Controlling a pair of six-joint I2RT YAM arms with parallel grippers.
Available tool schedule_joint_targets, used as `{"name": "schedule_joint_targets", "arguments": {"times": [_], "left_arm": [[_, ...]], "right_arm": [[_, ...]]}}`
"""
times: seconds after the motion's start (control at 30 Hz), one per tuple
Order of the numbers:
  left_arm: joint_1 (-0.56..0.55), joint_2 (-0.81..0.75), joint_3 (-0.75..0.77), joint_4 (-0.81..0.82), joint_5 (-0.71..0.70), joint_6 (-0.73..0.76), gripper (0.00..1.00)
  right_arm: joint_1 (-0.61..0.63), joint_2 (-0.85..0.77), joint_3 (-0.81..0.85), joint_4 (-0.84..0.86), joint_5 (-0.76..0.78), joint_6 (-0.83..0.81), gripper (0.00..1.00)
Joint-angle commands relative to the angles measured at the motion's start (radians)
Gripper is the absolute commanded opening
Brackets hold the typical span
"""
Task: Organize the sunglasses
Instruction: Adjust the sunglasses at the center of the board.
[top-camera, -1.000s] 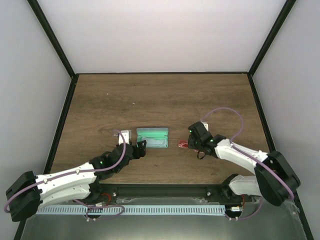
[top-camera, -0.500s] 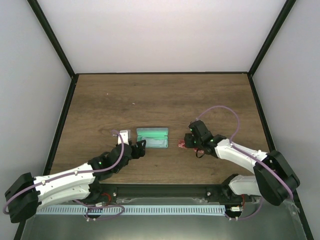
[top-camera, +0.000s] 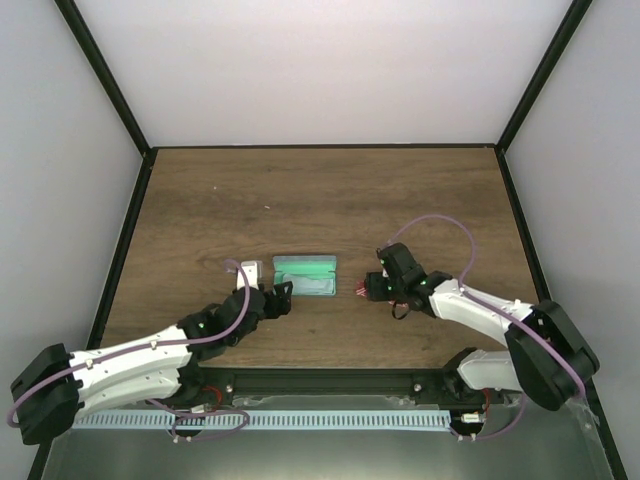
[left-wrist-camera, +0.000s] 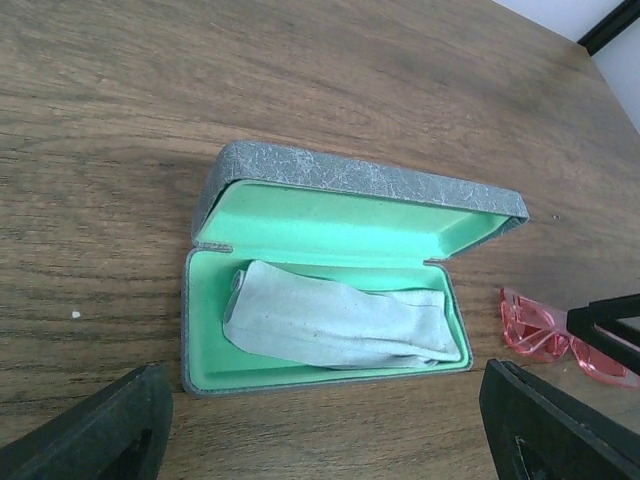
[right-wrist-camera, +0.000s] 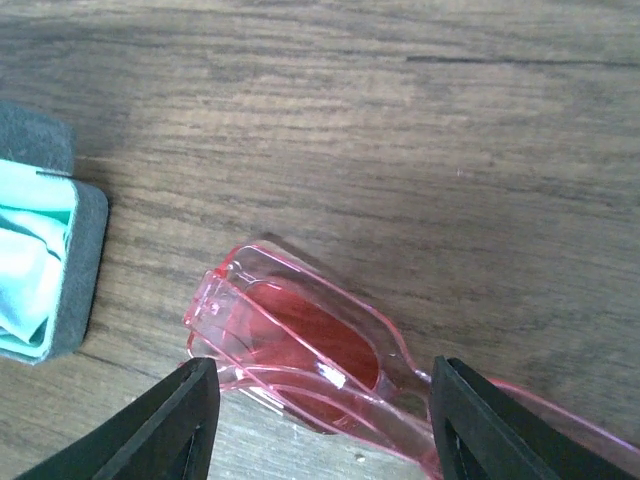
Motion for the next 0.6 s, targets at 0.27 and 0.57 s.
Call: {"name": "schedule_joint_targets", "arguments": {"times": [0.27, 0.57], "left_arm": [[0.004, -0.03, -0.005, -0.019, -0.008, -0.016, 0.86], [0.005, -0.032, -0.004, -0.021, -0.013, -0.015, 0.86]], "right_arm": [[0.021, -0.051, -0.055, -0.003, -0.085, 0.004, 0.6], [0.079, -0.028, -0.043, -0.037, -0.039, 0.026, 0.51]]}}
